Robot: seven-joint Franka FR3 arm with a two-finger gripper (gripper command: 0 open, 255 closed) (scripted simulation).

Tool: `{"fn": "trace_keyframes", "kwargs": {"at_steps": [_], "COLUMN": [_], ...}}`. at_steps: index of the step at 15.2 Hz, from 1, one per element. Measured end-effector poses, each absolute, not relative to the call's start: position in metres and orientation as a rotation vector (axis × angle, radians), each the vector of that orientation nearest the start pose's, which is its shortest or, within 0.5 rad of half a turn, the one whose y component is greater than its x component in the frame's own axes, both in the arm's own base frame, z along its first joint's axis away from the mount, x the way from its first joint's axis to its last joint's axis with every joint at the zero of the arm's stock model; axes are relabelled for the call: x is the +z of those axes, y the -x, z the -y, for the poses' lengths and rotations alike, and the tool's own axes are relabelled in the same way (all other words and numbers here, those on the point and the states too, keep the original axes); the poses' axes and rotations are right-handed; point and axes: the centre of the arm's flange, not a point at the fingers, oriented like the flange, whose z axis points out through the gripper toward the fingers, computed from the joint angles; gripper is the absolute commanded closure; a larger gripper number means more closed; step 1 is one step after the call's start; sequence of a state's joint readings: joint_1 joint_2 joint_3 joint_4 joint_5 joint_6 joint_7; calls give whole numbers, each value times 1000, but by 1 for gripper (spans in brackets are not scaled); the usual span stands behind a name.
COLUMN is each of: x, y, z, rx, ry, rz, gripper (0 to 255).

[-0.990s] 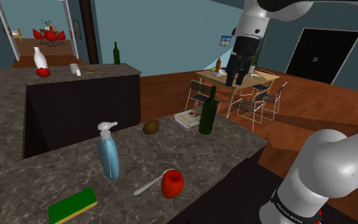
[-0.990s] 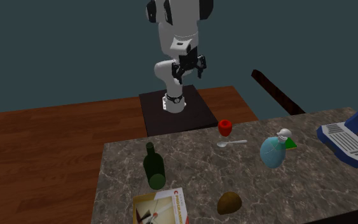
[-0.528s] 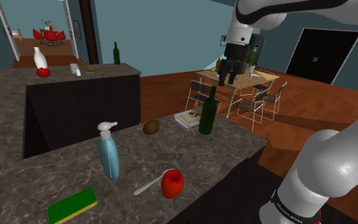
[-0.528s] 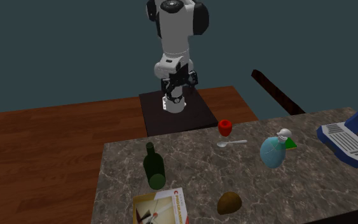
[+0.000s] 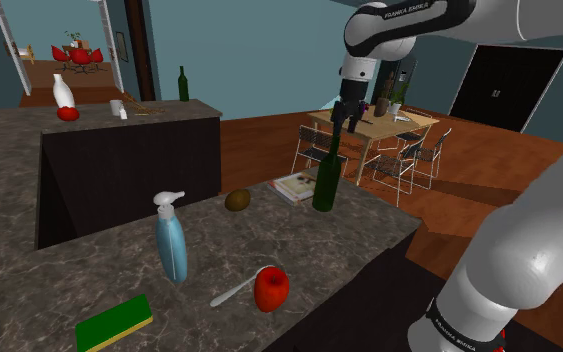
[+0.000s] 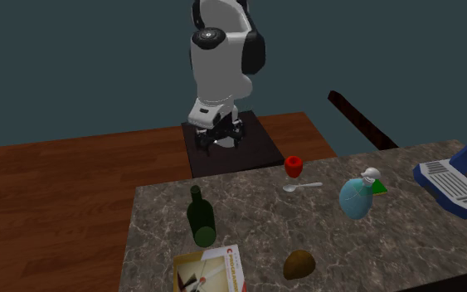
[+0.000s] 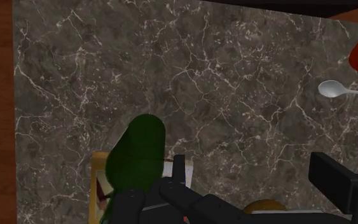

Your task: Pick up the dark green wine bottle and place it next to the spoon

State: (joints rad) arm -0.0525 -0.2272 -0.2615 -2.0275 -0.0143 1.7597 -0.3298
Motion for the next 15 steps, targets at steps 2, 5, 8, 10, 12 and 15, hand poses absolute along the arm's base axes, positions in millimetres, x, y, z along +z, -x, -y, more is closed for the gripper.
{"fn": "trace_keyframes", "kwargs": {"at_steps": [2,5,8,10,12,15], "x": [534,524,509,504,493,478], "y": [-478,-503,-532,-547,-553,-556], "z": [184,206,234,250,256,258], "rx": [52,59,66,71,73,74], "ry": [3094,3110,3125,3135,3139,3141], "rz": [39,37,36,34,34,35], "gripper": [0,0,0,0,0,0]}}
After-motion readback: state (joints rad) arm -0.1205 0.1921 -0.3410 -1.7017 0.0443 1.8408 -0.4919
